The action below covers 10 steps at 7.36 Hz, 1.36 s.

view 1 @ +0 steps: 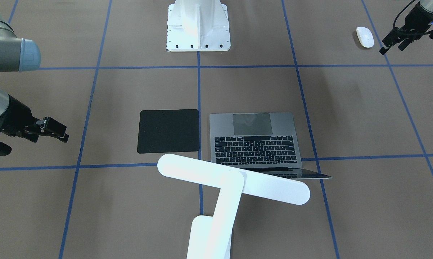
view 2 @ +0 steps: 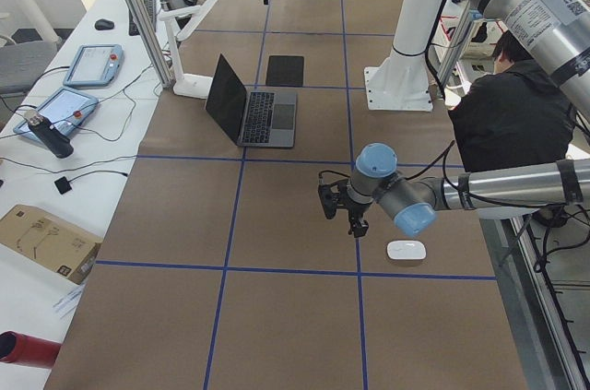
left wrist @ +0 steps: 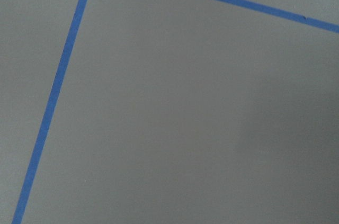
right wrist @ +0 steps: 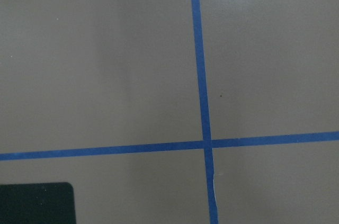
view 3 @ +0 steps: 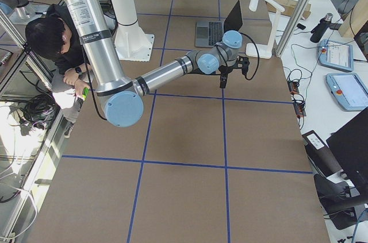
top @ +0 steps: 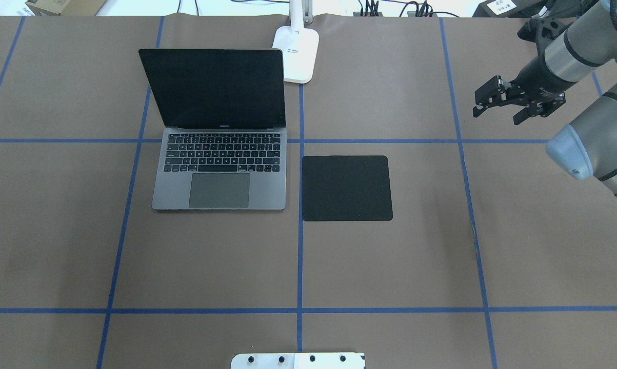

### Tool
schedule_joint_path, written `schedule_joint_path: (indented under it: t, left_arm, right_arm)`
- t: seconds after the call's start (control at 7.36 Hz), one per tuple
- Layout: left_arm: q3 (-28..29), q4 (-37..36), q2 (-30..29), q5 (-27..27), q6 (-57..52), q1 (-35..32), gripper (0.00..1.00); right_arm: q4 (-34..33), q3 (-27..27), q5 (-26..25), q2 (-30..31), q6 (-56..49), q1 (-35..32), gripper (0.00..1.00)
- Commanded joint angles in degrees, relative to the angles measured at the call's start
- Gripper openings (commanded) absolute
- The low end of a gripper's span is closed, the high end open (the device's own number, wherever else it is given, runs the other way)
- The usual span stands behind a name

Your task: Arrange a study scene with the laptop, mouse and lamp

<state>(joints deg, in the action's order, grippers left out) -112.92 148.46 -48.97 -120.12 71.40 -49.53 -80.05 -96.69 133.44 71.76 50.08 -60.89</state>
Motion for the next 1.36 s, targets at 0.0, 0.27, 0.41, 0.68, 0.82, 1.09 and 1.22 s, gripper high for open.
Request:
schedule_joint_path:
  t: [0.0, 0.27, 0.41, 0.68, 0.82, 1.09, 1.22]
  left_arm:
    - [0.0, 6.6, 7.5, 3.6, 5.1, 7.8, 1.0]
    - [0.3, 8.2, 10.0, 3.4, 5.2, 12.5, 1.0]
    - [0.4, 8.2, 10.0, 3.4, 5.9, 17.4, 1.0]
    - [0.5, 8.3, 9.5, 5.3, 10.8, 27.7, 1.0]
    - [1.3, 8.3, 8.9, 6.6, 10.8, 29.7, 1.0]
    - [4.9, 8.3, 5.7, 9.1, 10.8, 36.0, 1.0]
    - [5.8, 8.3, 5.2, 9.2, 10.6, 37.8, 1.0]
  right_arm:
    - [0.0, -0.9, -1.1, 1.7, -0.2, 0.2, 1.0]
    - [0.1, -1.0, -1.3, 3.0, -0.1, 1.2, 1.0]
    - [0.0, -1.0, -1.2, 3.1, -0.1, 1.3, 1.0]
    - [0.0, -0.8, -1.2, 3.2, -0.1, 1.3, 1.0]
    - [0.0, -0.8, -1.2, 3.1, -0.1, 1.3, 1.0]
    - [0.0, -0.8, -1.3, 2.9, -0.1, 1.4, 1.0]
    - [0.0, -0.8, -1.4, 2.9, -0.1, 1.4, 1.0]
